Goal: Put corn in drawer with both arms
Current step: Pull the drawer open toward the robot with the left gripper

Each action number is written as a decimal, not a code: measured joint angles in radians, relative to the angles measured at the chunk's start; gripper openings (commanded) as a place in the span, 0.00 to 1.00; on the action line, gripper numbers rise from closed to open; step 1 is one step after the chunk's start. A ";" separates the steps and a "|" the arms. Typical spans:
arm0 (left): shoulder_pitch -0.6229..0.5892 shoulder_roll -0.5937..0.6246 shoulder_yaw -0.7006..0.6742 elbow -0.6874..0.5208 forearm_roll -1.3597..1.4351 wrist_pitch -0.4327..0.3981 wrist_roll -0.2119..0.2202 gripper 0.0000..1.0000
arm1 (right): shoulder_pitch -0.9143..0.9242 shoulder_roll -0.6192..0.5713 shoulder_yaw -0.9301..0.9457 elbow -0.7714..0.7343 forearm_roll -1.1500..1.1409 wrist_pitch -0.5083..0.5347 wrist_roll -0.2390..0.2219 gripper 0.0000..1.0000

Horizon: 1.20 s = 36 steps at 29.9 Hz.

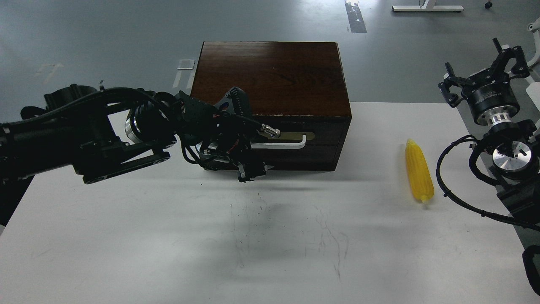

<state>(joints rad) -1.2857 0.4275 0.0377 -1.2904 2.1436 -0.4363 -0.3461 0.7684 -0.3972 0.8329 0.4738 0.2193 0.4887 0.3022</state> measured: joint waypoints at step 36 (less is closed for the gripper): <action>-0.010 0.079 0.009 -0.232 -0.011 -0.044 -0.093 0.63 | -0.001 -0.016 -0.002 -0.001 0.000 0.000 0.000 1.00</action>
<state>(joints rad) -1.2960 0.5064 0.0470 -1.5224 2.1322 -0.4799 -0.4387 0.7672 -0.4135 0.8314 0.4724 0.2194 0.4887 0.3022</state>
